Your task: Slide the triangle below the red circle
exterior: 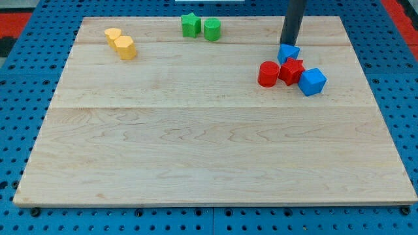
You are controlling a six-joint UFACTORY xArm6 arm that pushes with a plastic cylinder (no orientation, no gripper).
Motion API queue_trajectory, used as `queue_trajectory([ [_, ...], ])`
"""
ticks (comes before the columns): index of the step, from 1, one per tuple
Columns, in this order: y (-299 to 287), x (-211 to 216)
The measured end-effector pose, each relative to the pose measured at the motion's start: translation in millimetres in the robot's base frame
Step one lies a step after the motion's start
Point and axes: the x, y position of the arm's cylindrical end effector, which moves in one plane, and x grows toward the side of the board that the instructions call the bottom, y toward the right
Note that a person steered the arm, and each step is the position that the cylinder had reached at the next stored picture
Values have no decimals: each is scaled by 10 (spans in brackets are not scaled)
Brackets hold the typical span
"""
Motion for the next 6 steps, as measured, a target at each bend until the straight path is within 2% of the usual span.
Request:
queue_trajectory([
  [1, -12, 71],
  [4, -177, 657],
  [5, -413, 1094],
  [6, -480, 1351],
])
